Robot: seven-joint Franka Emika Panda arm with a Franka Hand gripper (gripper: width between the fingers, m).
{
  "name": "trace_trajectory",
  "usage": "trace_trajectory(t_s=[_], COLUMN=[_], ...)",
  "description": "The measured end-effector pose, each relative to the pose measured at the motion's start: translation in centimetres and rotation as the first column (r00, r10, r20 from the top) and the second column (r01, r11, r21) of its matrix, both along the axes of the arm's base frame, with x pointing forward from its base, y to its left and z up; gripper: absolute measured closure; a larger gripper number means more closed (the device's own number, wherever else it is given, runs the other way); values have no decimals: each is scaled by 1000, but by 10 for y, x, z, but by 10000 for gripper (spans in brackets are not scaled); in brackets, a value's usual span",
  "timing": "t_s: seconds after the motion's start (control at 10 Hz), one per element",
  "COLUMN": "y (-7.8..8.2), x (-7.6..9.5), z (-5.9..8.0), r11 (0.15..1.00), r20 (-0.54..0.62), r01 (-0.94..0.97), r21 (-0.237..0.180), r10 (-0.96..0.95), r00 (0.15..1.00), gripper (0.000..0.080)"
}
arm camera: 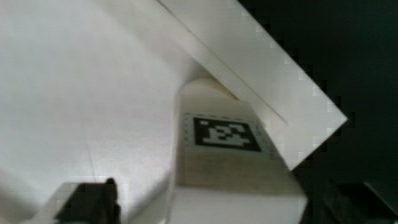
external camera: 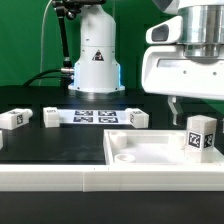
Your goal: Assemble one leg
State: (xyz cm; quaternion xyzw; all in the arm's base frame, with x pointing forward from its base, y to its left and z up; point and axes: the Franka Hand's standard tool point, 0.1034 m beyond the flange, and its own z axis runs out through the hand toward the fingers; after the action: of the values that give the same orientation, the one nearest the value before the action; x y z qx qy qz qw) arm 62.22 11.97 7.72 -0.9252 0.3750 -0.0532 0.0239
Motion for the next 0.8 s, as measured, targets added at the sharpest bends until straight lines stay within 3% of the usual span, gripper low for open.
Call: trace_trajectory(t_s=[0.4, 0.8], y=[4, 2], x=[-1, 0], z=[0, 0], r11=[922, 726], r20=[-7, -28], r01=[-385, -683], r21=[-44, -80], r10=[385, 683], r00=[923, 730], gripper=[153, 150])
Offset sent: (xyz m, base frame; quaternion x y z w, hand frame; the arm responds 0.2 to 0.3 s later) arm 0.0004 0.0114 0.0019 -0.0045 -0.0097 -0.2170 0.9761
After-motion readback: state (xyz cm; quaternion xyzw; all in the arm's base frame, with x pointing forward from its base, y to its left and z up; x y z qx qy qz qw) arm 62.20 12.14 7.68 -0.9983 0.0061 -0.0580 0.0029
